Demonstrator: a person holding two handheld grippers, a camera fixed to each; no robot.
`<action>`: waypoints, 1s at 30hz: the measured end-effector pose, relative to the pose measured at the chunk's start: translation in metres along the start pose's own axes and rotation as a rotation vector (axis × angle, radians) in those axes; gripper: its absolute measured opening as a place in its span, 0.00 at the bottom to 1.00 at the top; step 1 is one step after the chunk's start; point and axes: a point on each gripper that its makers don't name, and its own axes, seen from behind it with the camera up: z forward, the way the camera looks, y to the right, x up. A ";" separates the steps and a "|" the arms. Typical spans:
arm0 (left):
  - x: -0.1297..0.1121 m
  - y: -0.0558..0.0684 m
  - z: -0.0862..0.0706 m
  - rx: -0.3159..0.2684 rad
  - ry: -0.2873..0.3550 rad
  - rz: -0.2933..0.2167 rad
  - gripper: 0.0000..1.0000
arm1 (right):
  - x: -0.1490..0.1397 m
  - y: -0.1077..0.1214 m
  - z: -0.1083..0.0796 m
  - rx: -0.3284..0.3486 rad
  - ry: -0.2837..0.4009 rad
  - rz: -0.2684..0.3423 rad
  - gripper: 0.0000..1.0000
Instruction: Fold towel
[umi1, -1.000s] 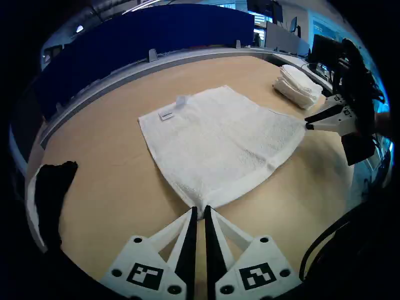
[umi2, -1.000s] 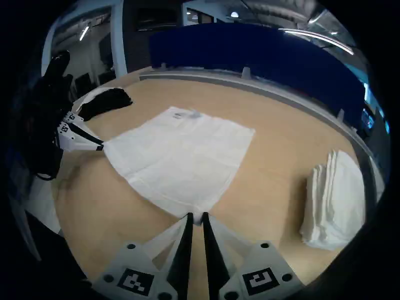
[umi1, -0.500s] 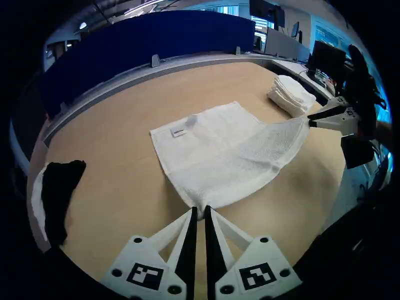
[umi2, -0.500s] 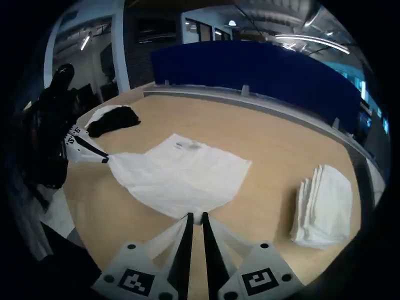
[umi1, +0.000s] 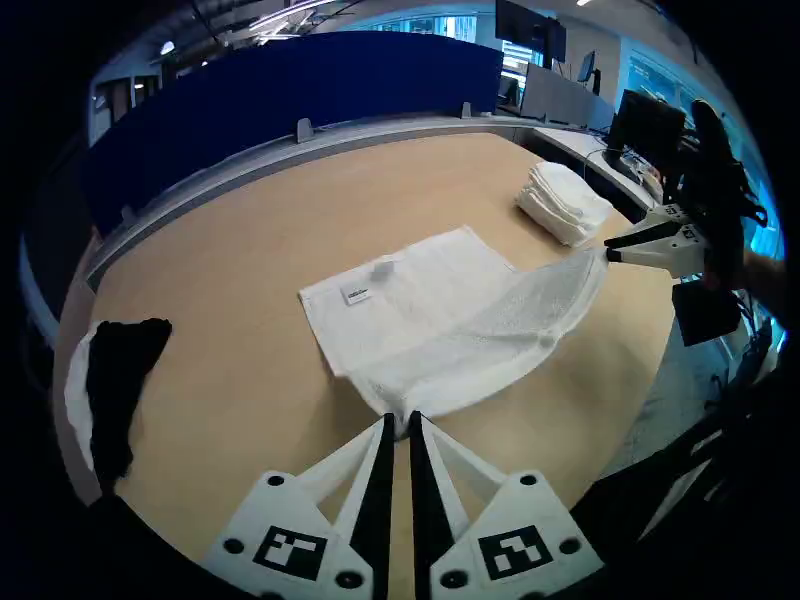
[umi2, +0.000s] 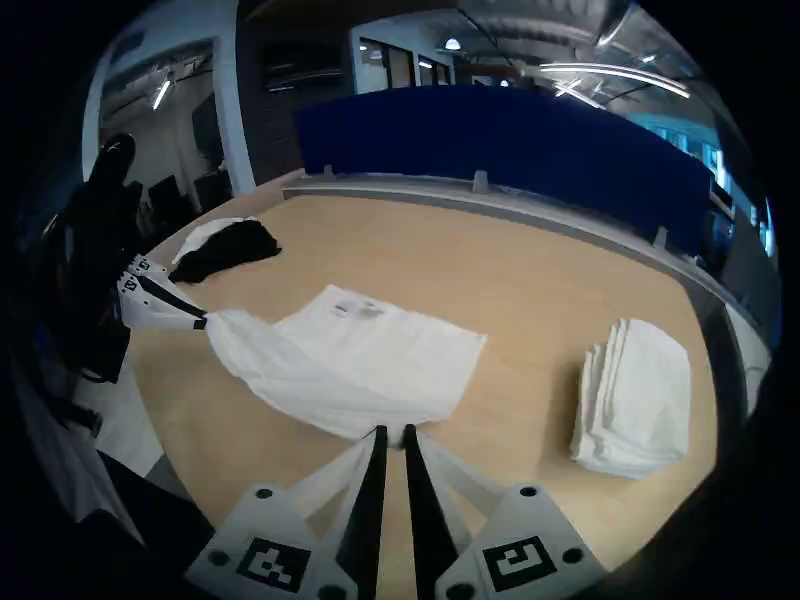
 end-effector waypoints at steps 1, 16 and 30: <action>0.000 0.000 0.001 0.001 -0.001 -0.003 0.10 | 0.001 0.000 0.001 0.000 0.000 0.000 0.13; 0.019 -0.014 0.019 0.017 -0.002 -0.059 0.10 | 0.019 0.025 0.031 -0.006 -0.001 -0.025 0.13; 0.051 -0.054 0.071 0.041 -0.020 -0.061 0.10 | 0.047 0.064 0.093 -0.035 -0.011 -0.018 0.13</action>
